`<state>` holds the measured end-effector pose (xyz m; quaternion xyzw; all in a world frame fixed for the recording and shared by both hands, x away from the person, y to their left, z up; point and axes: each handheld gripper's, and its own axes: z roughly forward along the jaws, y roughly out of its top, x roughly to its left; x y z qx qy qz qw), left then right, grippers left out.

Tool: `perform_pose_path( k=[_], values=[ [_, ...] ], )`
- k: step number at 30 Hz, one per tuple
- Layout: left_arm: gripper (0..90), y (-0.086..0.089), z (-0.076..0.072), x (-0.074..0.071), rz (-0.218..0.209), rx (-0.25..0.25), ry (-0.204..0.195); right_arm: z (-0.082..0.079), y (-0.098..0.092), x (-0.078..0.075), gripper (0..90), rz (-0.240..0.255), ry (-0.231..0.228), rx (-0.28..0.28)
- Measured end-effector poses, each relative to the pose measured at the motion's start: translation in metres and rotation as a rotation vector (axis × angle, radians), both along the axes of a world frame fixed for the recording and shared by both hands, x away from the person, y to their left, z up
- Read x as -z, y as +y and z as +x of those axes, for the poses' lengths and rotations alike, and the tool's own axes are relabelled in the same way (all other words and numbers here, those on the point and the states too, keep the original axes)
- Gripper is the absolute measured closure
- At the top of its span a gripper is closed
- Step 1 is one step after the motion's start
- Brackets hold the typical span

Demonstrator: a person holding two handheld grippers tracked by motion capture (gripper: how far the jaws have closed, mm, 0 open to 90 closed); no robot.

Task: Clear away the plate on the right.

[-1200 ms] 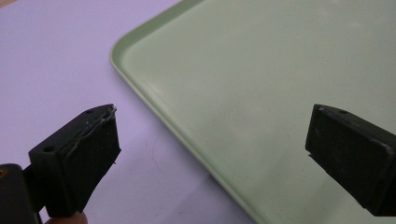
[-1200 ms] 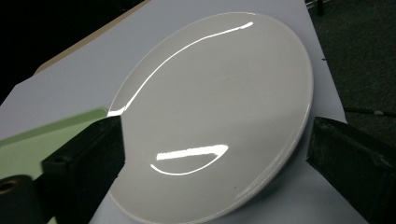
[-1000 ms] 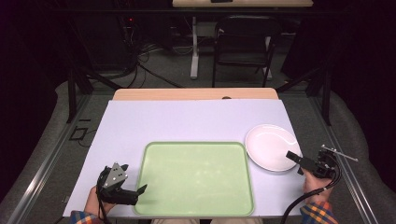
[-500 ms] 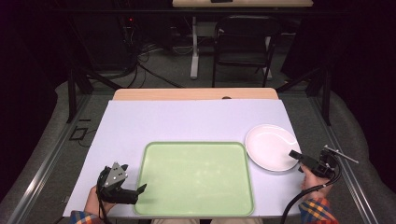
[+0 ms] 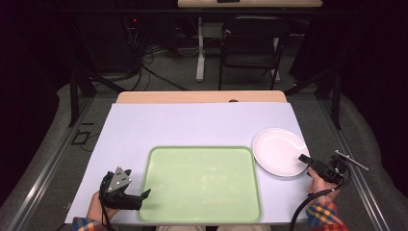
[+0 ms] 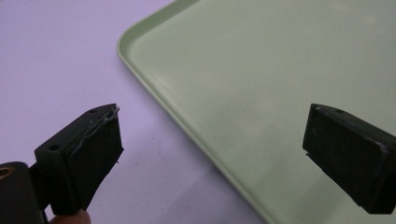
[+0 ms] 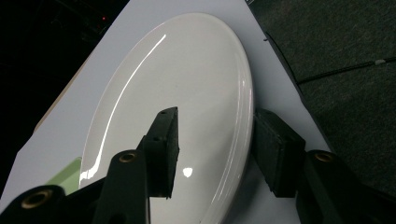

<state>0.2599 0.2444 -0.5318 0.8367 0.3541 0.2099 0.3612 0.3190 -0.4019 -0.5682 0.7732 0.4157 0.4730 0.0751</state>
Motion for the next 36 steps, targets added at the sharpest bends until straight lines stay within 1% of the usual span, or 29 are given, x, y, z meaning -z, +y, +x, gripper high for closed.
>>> perform_pose_path(
  k=[1,2,4,7,8,11,17,19,21,24,25,26,31,32,33,34,35,36],
  values=[
    [4.6,0.0000,0.0000,0.0000,0.000,0.000,0.000,0.0000,0.0000,0.0000,52.9,0.000,0.000,0.000],
    [4.6,-0.0001,0.0002,0.0001,0.003,0.001,0.000,0.0000,-0.0004,0.0011,55.2,0.006,-0.003,0.008],
    [4.6,-0.0004,0.0002,0.0003,0.002,0.000,0.000,0.0000,-0.0005,0.0020,56.8,0.010,-0.005,0.017],
    [4.6,-0.0005,0.0002,0.0003,0.000,-0.001,-0.001,0.0000,-0.0006,0.0023,58.1,0.012,-0.004,0.021],
    [4.6,-0.0004,0.0001,0.0002,0.002,-0.002,0.000,-0.0001,-0.0005,0.0026,60.7,0.007,-0.001,0.028],
    [4.6,-0.0003,0.0001,0.0002,0.001,-0.003,-0.001,-0.0002,-0.0003,0.0032,64.4,0.003,0.004,0.042],
    [4.7,-0.0002,-0.0001,0.0000,0.002,-0.001,-0.001,-0.0004,-0.0002,0.0035,69.2,-0.015,0.013,0.048],
    [4.7,-0.0002,-0.0002,0.0001,0.002,0.000,0.000,-0.0008,-0.0002,0.0035,73.7,-0.021,0.023,0.054],
    [4.7,-0.0003,-0.0003,0.0001,0.001,0.001,-0.001,-0.0006,-0.0004,0.0043,77.1,-0.028,0.022,0.059],
    [4.8,-0.0005,-0.0005,0.0000,0.002,0.004,-0.003,-0.0017,-0.0013,0.0060,78.5,-0.010,0.015,0.076],
    [4.8,-0.0005,-0.0005,0.0000,0.002,0.004,-0.003,-0.0017,-0.0013,0.0060,78.5,-0.010,0.015,0.076],
    [4.8,-0.0005,-0.0009,-0.0001,0.000,0.002,-0.003,-0.0012,-0.0003,0.0052,79.2,-0.022,0.015,0.081],
    [4.9,0.0001,-0.0010,-0.0002,0.003,0.003,-0.003,-0.0018,0.0003,0.0050,80.6,-0.019,0.008,0.096],
    [4.9,0.0002,-0.0009,-0.0002,0.003,0.003,-0.003,-0.0021,0.0010,0.0044,81.1,0.007,0.013,0.107],
    [4.9,0.0002,-0.0009,-0.0002,0.003,0.003,-0.003,-0.0021,0.0010,0.0044,81.1,0.007,0.013,0.107],
    [4.9,0.0004,-0.0010,-0.0003,0.004,0.004,-0.005,-0.0033,-0.0012,0.0042,81.7,0.000,0.004,0.105],
    [4.9,0.0003,-0.0012,-0.0003,0.002,0.003,-0.003,-0.0037,-0.0014,0.0035,82.4,0.016,-0.008,0.115],
    [4.9,0.0003,-0.0012,-0.0003,0.002,0.003,-0.003,-0.0039,-0.0018,0.0023,82.6,0.017,-0.015,0.115]
  ],
)
